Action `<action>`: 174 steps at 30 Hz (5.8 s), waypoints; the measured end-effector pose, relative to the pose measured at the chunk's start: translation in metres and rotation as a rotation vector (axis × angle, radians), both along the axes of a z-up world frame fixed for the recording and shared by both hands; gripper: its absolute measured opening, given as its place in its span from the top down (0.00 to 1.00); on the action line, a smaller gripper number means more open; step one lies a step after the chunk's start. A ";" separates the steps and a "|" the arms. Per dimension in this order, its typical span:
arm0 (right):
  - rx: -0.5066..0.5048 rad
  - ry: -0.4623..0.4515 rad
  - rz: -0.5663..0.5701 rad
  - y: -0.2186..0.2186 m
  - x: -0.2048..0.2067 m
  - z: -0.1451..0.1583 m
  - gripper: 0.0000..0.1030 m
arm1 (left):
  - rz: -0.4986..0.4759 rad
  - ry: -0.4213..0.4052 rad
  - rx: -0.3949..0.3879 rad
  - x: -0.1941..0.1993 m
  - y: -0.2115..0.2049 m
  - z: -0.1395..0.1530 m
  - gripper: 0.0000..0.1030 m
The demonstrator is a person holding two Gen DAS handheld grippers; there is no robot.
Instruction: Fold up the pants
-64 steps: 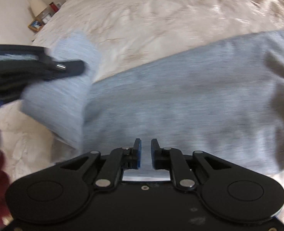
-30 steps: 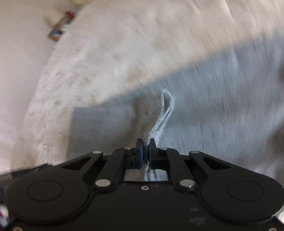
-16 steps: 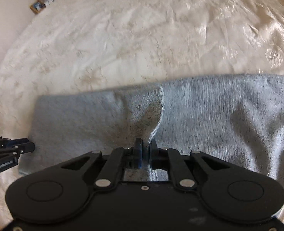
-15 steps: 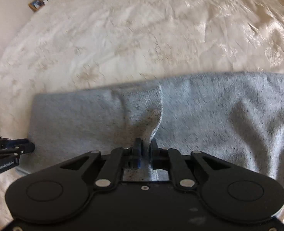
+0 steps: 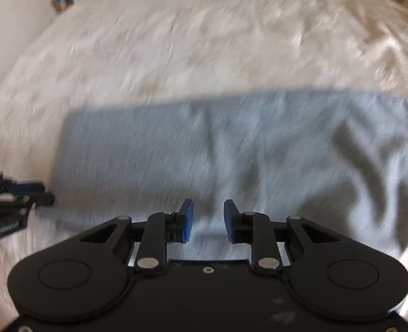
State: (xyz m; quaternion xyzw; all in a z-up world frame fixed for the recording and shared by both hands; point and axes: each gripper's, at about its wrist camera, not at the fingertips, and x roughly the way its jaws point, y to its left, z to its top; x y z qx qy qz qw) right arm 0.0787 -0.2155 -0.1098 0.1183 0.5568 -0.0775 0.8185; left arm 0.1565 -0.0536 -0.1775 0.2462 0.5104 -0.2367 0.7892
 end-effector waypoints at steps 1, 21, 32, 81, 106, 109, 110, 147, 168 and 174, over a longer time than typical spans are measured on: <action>0.003 0.039 -0.003 0.003 -0.004 -0.008 0.75 | -0.009 0.005 0.029 -0.003 0.000 -0.006 0.81; -0.094 -0.104 -0.364 -0.021 -0.119 0.071 0.68 | -0.074 0.019 -0.098 -0.038 0.045 0.045 0.81; -0.076 -0.172 -0.154 -0.108 -0.072 0.057 0.83 | 0.039 -0.015 -0.111 -0.085 -0.012 0.067 0.81; 0.341 -0.323 -0.489 -0.362 -0.073 0.036 0.78 | -0.028 -0.075 -0.006 -0.005 -0.223 0.034 0.81; 0.018 -0.340 -0.322 -0.262 -0.035 0.130 0.77 | 0.201 0.007 -0.200 0.012 -0.102 0.039 0.80; -0.044 -0.367 -0.264 -0.218 -0.022 0.157 0.77 | 0.225 0.021 -0.222 0.013 -0.060 0.043 0.80; -0.058 -0.378 -0.240 -0.201 -0.016 0.166 0.76 | 0.230 0.023 -0.231 0.014 -0.047 0.045 0.80; -0.150 -0.244 0.278 0.068 0.008 0.076 0.56 | 0.207 0.088 -0.431 0.074 0.034 0.066 0.73; -0.076 -0.211 0.133 -0.032 0.010 0.059 0.55 | 0.244 0.131 -0.432 0.120 -0.015 0.052 0.69; -0.052 -0.204 0.099 -0.038 0.014 0.053 0.55 | 0.243 0.119 -0.451 0.104 -0.014 0.063 0.95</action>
